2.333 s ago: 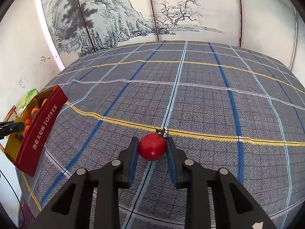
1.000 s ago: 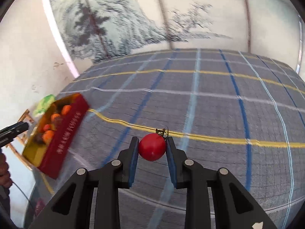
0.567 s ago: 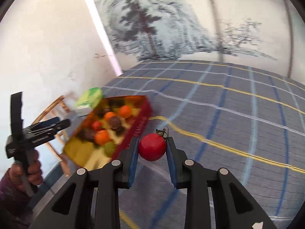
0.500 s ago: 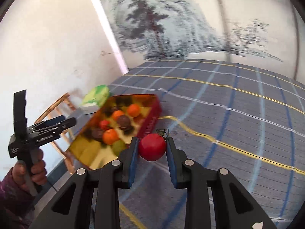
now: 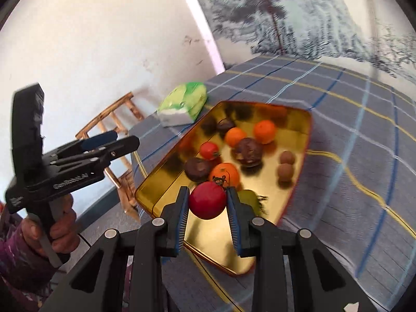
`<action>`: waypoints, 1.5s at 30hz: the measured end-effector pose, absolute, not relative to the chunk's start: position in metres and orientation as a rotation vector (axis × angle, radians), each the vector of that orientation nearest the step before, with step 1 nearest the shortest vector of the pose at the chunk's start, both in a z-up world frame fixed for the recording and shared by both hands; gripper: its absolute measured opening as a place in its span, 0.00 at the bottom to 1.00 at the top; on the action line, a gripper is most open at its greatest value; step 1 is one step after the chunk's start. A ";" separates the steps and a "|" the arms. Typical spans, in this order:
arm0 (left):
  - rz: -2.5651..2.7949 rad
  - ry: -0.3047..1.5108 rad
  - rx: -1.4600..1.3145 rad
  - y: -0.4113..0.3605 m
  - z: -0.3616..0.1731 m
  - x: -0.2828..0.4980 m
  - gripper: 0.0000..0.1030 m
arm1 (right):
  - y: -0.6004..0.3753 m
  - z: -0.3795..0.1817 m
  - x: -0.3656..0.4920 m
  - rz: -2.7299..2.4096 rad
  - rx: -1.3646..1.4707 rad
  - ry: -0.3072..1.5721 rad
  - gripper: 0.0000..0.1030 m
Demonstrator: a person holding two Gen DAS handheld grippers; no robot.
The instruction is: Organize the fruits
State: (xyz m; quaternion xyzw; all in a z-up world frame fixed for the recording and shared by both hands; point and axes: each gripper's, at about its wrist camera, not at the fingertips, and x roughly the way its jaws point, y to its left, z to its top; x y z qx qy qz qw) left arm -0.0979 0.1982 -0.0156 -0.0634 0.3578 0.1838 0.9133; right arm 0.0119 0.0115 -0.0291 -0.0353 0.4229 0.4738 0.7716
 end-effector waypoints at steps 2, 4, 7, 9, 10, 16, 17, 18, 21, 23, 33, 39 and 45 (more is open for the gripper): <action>0.392 0.731 -0.109 0.200 -0.014 -0.100 0.64 | 0.025 -0.035 0.013 1.042 -0.094 0.938 0.26; 0.402 0.723 -0.100 0.203 -0.014 -0.102 0.64 | 0.038 -0.040 0.013 1.050 -0.121 0.950 0.26; 0.403 0.725 -0.104 0.207 -0.015 -0.103 0.64 | 0.054 -0.048 0.013 1.061 -0.147 0.964 0.26; 0.403 0.739 -0.104 0.209 -0.019 -0.101 0.64 | 0.062 -0.052 0.013 1.064 -0.162 0.970 0.26; 0.402 0.744 -0.104 0.210 -0.020 -0.101 0.64 | 0.067 -0.054 0.013 1.063 -0.172 0.972 0.26; 0.399 0.768 -0.110 0.211 -0.026 -0.100 0.64 | 0.067 -0.051 0.022 1.036 -0.149 0.946 0.30; 0.394 0.765 -0.114 0.211 -0.025 -0.100 0.64 | 0.063 -0.048 0.024 1.031 -0.139 0.936 0.31; 0.389 0.761 -0.117 0.210 -0.025 -0.101 0.64 | 0.058 -0.044 0.025 1.023 -0.126 0.922 0.32; 0.371 0.748 -0.115 0.205 -0.022 -0.101 0.64 | 0.033 -0.031 0.031 0.998 -0.080 0.890 0.34; 0.355 0.744 -0.103 0.198 -0.020 -0.099 0.64 | 0.012 -0.025 0.032 0.975 -0.059 0.869 0.34; 0.296 0.739 -0.062 0.160 -0.012 -0.083 0.64 | -0.048 -0.020 0.028 0.868 0.006 0.843 0.36; 0.298 0.718 -0.048 0.148 -0.007 -0.078 0.65 | -0.053 -0.007 0.010 0.800 -0.069 0.738 0.42; 0.324 0.690 -0.084 0.149 -0.004 -0.080 0.67 | -0.054 0.006 -0.013 0.749 -0.143 0.611 0.57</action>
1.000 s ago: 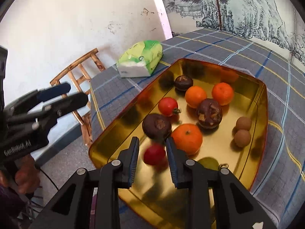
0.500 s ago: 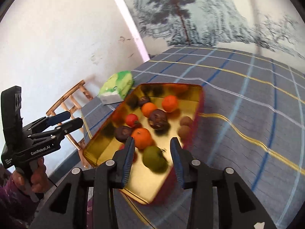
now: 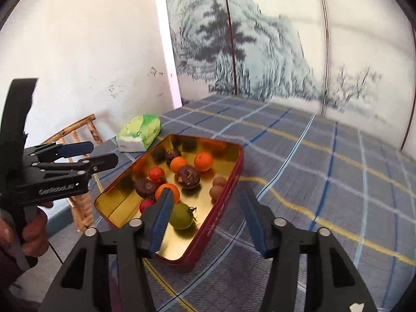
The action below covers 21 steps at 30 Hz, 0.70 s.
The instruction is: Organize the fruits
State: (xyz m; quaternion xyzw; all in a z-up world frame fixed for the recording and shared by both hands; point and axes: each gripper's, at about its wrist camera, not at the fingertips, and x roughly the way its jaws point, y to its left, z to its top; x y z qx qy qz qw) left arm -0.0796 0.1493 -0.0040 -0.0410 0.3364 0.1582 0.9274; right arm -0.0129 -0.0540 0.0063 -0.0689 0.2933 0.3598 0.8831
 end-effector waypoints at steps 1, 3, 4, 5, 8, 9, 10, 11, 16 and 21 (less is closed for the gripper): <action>0.330 0.682 -0.087 0.150 -0.003 -0.080 0.68 | -0.054 0.008 -0.015 0.747 -0.147 0.600 0.59; 0.338 0.673 -0.086 0.149 -0.002 -0.082 0.70 | -0.056 0.011 -0.019 0.740 -0.150 0.580 0.61; 0.344 0.669 -0.079 0.148 -0.001 -0.082 0.71 | -0.057 0.012 -0.020 0.739 -0.146 0.579 0.62; 0.347 0.666 -0.073 0.148 0.000 -0.082 0.72 | -0.057 0.012 -0.021 0.738 -0.142 0.579 0.62; 0.350 0.665 -0.055 0.147 0.001 -0.082 0.75 | -0.059 0.014 -0.021 0.733 -0.139 0.578 0.63; 0.349 0.665 -0.053 0.147 0.002 -0.082 0.76 | -0.059 0.014 -0.021 0.731 -0.139 0.578 0.63; 0.346 0.661 -0.053 0.146 0.003 -0.082 0.78 | -0.059 0.014 -0.021 0.728 -0.138 0.578 0.63; 0.344 0.656 -0.055 0.146 0.003 -0.083 0.79 | -0.059 0.014 -0.021 0.727 -0.136 0.578 0.63; 0.335 0.636 -0.064 0.145 0.007 -0.087 0.84 | -0.061 0.016 -0.024 0.719 -0.131 0.568 0.64; 0.330 0.623 -0.078 0.147 0.009 -0.091 0.89 | -0.061 0.017 -0.026 0.720 -0.129 0.563 0.65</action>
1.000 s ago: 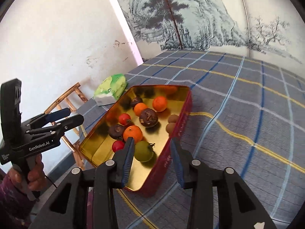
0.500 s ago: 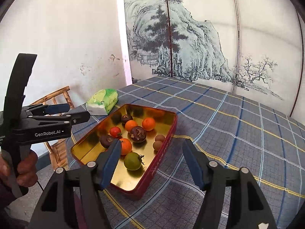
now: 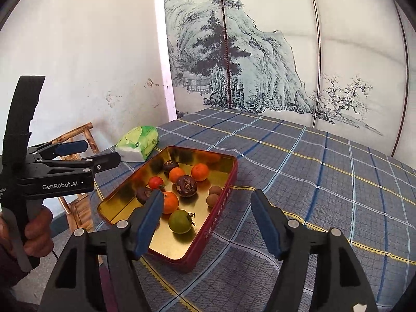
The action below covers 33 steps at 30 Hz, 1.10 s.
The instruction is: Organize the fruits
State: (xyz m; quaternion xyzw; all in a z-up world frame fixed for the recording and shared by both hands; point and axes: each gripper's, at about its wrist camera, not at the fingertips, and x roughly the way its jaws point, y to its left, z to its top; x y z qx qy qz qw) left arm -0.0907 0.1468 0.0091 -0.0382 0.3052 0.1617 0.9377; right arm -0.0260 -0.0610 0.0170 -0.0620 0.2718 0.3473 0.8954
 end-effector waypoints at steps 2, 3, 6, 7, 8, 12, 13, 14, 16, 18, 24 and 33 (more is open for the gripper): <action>0.331 0.616 -0.087 0.148 0.012 -0.092 0.91 | -0.061 0.018 -0.027 0.719 -0.128 0.557 0.65; 0.333 0.612 -0.088 0.148 0.013 -0.093 0.91 | -0.061 0.019 -0.027 0.719 -0.125 0.556 0.66; 0.358 0.604 -0.070 0.147 0.015 -0.093 0.93 | -0.061 0.020 -0.027 0.717 -0.116 0.552 0.67; 0.367 0.599 -0.060 0.145 0.015 -0.093 0.94 | -0.061 0.020 -0.028 0.717 -0.117 0.552 0.67; 0.372 0.594 -0.056 0.145 0.015 -0.094 0.94 | -0.061 0.020 -0.027 0.717 -0.119 0.553 0.67; 0.381 0.583 -0.043 0.143 0.017 -0.095 0.94 | -0.061 0.021 -0.027 0.719 -0.119 0.550 0.69; 0.383 0.582 -0.038 0.142 0.017 -0.095 0.94 | -0.061 0.021 -0.027 0.720 -0.121 0.550 0.69; 0.388 0.580 -0.031 0.141 0.018 -0.094 0.94 | -0.061 0.021 -0.027 0.720 -0.122 0.550 0.69; 0.389 0.577 -0.023 0.140 0.017 -0.094 0.94 | -0.061 0.022 -0.027 0.721 -0.119 0.550 0.70; 0.378 0.580 -0.022 0.139 0.017 -0.094 0.94 | -0.061 0.021 -0.027 0.719 -0.122 0.549 0.70; 0.361 0.576 -0.030 0.136 0.019 -0.096 0.98 | -0.061 0.021 -0.027 0.721 -0.122 0.548 0.71; 0.366 0.592 -0.038 0.134 0.018 -0.097 1.00 | -0.061 0.022 -0.027 0.720 -0.117 0.548 0.73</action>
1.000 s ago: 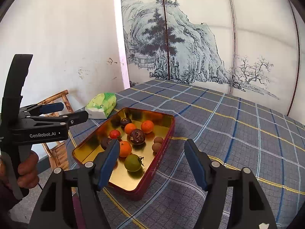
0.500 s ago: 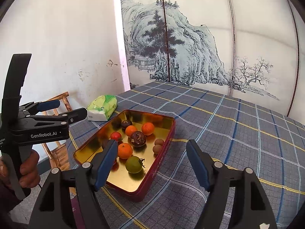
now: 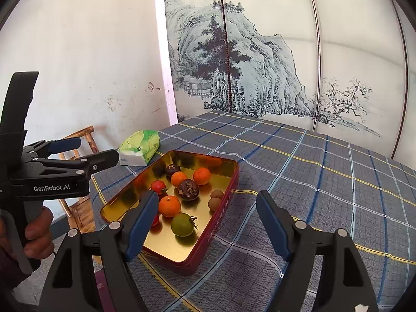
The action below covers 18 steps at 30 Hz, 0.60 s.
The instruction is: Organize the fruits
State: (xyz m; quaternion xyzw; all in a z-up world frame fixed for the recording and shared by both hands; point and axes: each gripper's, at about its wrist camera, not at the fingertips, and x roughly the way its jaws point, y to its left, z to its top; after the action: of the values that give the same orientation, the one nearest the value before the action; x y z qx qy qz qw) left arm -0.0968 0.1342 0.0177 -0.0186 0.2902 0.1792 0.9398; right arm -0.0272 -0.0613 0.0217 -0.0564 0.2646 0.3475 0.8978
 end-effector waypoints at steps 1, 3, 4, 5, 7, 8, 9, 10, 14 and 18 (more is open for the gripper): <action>0.365 0.594 -0.030 0.132 0.017 -0.096 1.00 | -0.061 0.022 -0.027 0.720 -0.118 0.547 0.73; 0.362 0.601 -0.024 0.131 0.016 -0.095 1.00 | -0.061 0.022 -0.027 0.719 -0.119 0.548 0.73; 0.359 0.602 -0.025 0.131 0.016 -0.095 1.00 | -0.062 0.021 -0.027 0.720 -0.118 0.550 0.73; 0.355 0.601 -0.028 0.130 0.016 -0.095 1.00 | -0.062 0.021 -0.027 0.721 -0.116 0.551 0.73; 0.352 0.604 -0.030 0.130 0.016 -0.095 1.00 | -0.062 0.023 -0.027 0.720 -0.116 0.551 0.73; 0.351 0.607 -0.031 0.130 0.016 -0.094 1.00 | -0.062 0.022 -0.027 0.721 -0.116 0.550 0.73; 0.351 0.608 -0.031 0.130 0.016 -0.094 1.00 | -0.062 0.022 -0.027 0.722 -0.116 0.550 0.74; 0.350 0.609 -0.031 0.130 0.016 -0.094 1.00 | -0.062 0.022 -0.026 0.722 -0.116 0.550 0.74; 0.343 0.617 -0.039 0.130 0.015 -0.093 1.00 | -0.062 0.022 -0.027 0.722 -0.117 0.552 0.75; 0.344 0.615 -0.041 0.132 0.014 -0.092 1.00 | -0.062 0.022 -0.026 0.723 -0.116 0.557 0.76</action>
State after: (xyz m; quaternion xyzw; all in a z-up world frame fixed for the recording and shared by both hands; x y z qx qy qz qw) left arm -0.0921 0.1323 0.0141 -0.0203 0.3010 0.1685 0.9384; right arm -0.0262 -0.0617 0.0222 -0.0559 0.2688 0.3489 0.8961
